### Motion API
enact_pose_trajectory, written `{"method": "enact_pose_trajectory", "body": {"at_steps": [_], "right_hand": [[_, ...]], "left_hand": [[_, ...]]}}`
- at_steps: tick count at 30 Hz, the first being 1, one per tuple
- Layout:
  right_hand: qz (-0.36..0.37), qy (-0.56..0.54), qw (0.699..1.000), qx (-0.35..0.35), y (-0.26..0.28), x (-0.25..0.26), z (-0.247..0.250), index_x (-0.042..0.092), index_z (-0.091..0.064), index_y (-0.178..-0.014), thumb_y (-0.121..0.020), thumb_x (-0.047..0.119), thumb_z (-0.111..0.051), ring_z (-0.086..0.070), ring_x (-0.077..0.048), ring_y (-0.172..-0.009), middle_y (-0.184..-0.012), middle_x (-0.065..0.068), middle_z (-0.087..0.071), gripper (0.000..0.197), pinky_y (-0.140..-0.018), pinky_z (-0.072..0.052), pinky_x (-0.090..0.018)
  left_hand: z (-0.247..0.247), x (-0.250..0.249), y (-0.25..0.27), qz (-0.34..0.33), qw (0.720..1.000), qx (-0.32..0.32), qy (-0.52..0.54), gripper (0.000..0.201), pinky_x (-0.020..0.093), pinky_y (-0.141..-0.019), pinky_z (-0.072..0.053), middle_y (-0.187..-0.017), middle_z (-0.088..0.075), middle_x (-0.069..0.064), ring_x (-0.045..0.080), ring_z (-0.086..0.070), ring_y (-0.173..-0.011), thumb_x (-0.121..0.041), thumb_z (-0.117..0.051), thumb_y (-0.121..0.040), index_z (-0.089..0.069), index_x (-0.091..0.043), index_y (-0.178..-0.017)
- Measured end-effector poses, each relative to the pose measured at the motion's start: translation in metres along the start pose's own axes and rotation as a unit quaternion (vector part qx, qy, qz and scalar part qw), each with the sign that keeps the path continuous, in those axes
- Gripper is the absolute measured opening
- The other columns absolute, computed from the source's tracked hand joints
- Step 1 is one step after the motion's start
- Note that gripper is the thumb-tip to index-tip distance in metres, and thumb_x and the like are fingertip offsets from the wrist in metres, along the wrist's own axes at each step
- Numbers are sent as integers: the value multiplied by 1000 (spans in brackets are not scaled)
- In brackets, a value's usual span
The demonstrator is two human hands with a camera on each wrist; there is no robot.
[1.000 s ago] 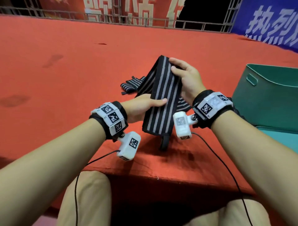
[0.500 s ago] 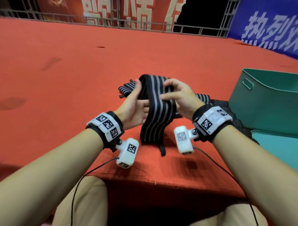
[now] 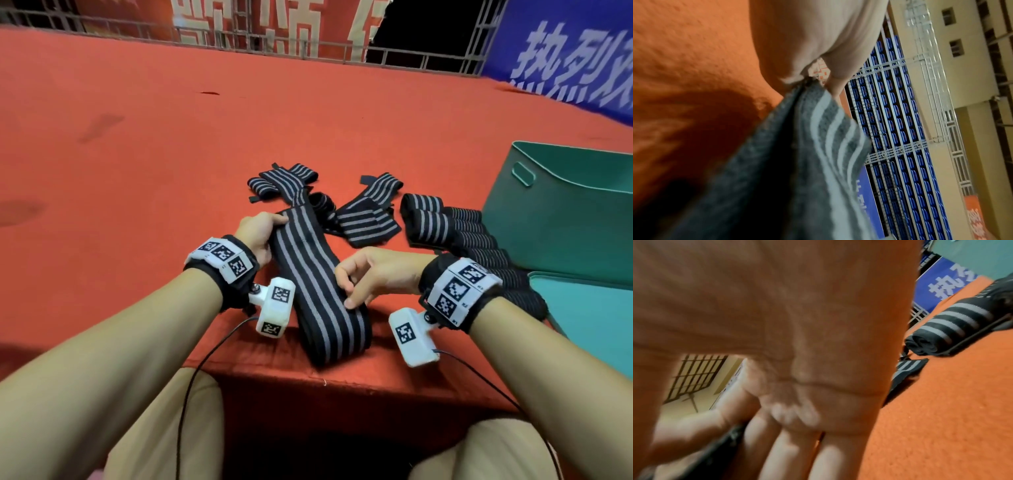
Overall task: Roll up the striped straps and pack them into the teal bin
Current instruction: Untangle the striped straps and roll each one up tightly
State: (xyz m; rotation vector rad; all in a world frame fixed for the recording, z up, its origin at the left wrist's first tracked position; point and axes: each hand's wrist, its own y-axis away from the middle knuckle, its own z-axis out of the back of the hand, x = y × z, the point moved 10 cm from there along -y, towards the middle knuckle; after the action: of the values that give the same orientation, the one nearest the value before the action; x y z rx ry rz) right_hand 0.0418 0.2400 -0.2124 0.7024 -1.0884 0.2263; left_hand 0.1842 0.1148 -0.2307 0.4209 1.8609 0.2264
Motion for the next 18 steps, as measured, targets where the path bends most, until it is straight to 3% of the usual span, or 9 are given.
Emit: {"method": "enact_pose_trajectory", "body": {"at_steps": [1,3,5,7,8,10,13,16,18], "right_hand": [[3,-44,999,-7,0,0,3,18,-71,-74,-80,-4,-69,-64,-9,-69,-75,-2,-67,22,-66,-54,-20],[31,-148,985,-89,-3,2,28,14,-72,-89,-82,15,-69,-73,-19,-93,-104,-7,-75,8,-88,-59,-35],[44,-228,948,-216,-7,-7,59,12,-65,-106,-93,44,-68,-73,-30,-104,-123,-12,-73,34,-100,-55,-51],[50,-284,925,-249,-17,-7,65,11,-62,-123,-95,64,-53,-73,-29,-101,-122,-10,-73,60,-92,-60,-48],[60,-290,922,-248,-22,-2,61,12,-62,-129,-95,63,-52,-73,-25,-97,-119,-7,-73,63,-82,-61,-41],[86,-250,920,-290,-26,9,65,10,-61,-134,-99,43,-63,-73,-18,-92,-117,-5,-73,49,-70,-60,-32],[122,-149,893,-407,-22,18,87,1,-66,-123,-95,8,-71,-75,-20,-93,-114,-11,-74,30,-76,-64,-35],[120,-110,889,-427,-30,16,94,0,-73,-115,-94,5,-71,-74,-25,-102,-111,-14,-76,21,-88,-62,-40],[95,-94,896,-424,-42,8,95,2,-74,-114,-92,7,-74,-73,-25,-102,-111,-13,-76,23,-87,-62,-40]], "left_hand": [[-4,2,2,-1,1000,21,8,41,47,-80,-63,-114,-73,25,35,-75,-94,-2,-62,-82,-64,8,-122],[-21,1,15,4,996,90,18,32,34,-68,-62,-93,-75,18,27,-74,-74,-3,-50,-86,-65,5,-112],[-43,-2,26,-4,988,156,-7,37,27,-62,-57,-89,-73,11,22,-69,-69,-1,-42,-89,-67,-1,-116],[-57,-13,31,-60,985,154,-55,43,27,-67,-57,-109,-73,12,22,-71,-84,6,-47,-90,-66,-7,-127],[-56,-20,29,-94,984,129,-76,46,26,-65,-57,-116,-72,12,21,-70,-90,10,-52,-90,-65,-11,-128],[-51,-27,21,-139,980,90,-107,52,22,-57,-54,-124,-70,8,20,-69,-97,12,-58,-88,-66,-20,-129],[-42,-25,14,-128,983,95,-86,44,21,-60,-54,-122,-73,5,17,-70,-102,5,-62,-90,-71,-23,-123],[-29,-27,9,-142,985,71,-65,26,25,-75,-57,-114,-77,4,15,-72,-104,-5,-62,-96,-74,-13,-118],[-15,-32,4,-176,982,22,-68,19,22,-74,-58,-108,-77,6,13,-73,-98,-4,-64,-97,-76,-9,-111]]}}
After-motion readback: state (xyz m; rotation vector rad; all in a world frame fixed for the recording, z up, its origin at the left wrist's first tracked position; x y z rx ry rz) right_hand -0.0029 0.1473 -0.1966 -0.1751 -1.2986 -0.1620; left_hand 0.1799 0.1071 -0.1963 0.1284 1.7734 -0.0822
